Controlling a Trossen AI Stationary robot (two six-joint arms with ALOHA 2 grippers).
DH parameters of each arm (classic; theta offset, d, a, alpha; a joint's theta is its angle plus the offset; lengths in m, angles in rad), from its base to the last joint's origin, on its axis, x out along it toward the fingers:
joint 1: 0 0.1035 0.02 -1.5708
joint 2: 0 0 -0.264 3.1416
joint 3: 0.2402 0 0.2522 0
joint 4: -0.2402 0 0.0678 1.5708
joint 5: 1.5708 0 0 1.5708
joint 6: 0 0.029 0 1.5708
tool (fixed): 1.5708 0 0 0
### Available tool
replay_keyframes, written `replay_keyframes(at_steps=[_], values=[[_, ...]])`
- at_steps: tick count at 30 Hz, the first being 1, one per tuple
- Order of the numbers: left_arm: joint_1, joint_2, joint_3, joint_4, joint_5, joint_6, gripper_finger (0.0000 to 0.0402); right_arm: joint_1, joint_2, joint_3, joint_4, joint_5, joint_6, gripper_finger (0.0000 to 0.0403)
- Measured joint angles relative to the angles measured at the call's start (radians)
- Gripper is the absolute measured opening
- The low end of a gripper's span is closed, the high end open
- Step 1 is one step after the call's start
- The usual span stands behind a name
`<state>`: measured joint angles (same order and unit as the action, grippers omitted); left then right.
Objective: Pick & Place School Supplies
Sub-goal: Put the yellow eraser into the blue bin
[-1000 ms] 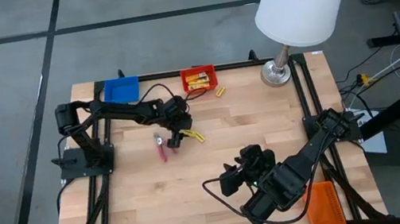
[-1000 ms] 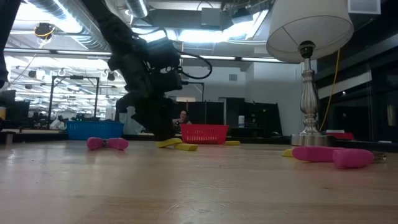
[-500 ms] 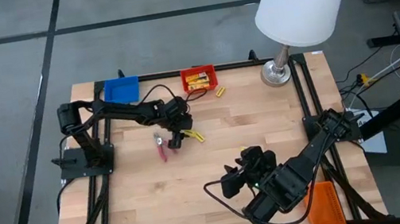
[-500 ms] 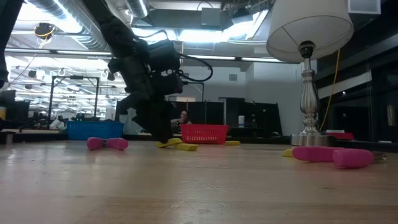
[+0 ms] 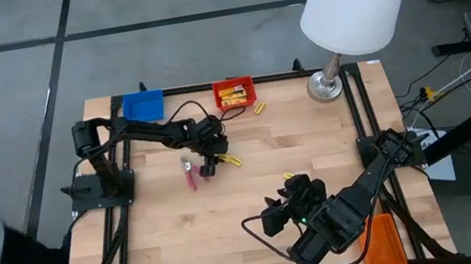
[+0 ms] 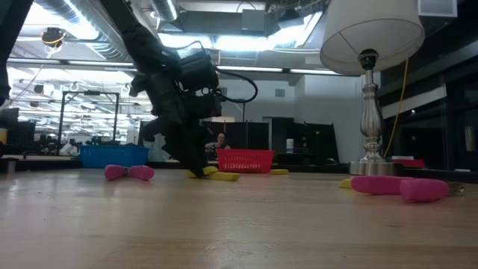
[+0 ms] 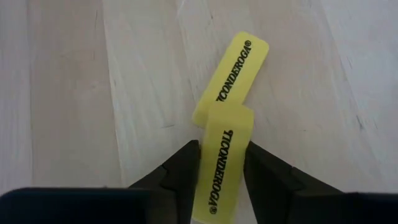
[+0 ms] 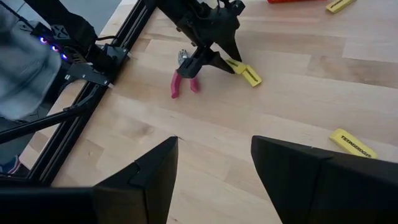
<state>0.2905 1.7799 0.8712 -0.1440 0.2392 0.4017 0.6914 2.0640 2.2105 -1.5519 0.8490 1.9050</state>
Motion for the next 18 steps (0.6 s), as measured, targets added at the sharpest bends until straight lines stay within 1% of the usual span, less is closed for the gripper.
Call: replay_keyframes(at_steps=[4, 6, 9, 11, 14, 15, 18], values=[[-0.001, -0.005, 0.000, -0.003, -0.007, -0.005, 0.0095, 0.001, 0.000, 0.000, 0.008, 0.000, 0.002, 0.0210], [0.000, -0.025, -0.002, -0.019, -0.028, -0.021, 0.0090, 0.003, 0.000, 0.000, 0.010, 0.000, 0.002, 0.0210], [0.008, -0.071, -0.005, -0.031, -0.040, -0.033, 0.0089, 0.003, 0.000, 0.000, 0.012, 0.001, 0.002, 0.0210], [0.014, -0.113, -0.004, -0.037, -0.064, -0.046, 0.0092, 0.003, 0.000, 0.000, 0.016, 0.008, 0.002, 0.0210], [0.026, -0.171, -0.004, -0.084, -0.148, -0.093, 0.0094, 0.003, 0.000, 0.000, 0.018, 0.032, -0.001, 0.0210], [0.035, -0.194, -0.004, -0.105, -0.191, -0.123, 0.0094, 0.003, 0.000, 0.000, 0.018, 0.039, -0.001, 0.0210], [0.089, -0.245, -0.001, -0.187, -0.353, -0.286, 0.0094, 0.003, 0.000, 0.000, 0.018, 0.056, -0.001, 0.0210]])
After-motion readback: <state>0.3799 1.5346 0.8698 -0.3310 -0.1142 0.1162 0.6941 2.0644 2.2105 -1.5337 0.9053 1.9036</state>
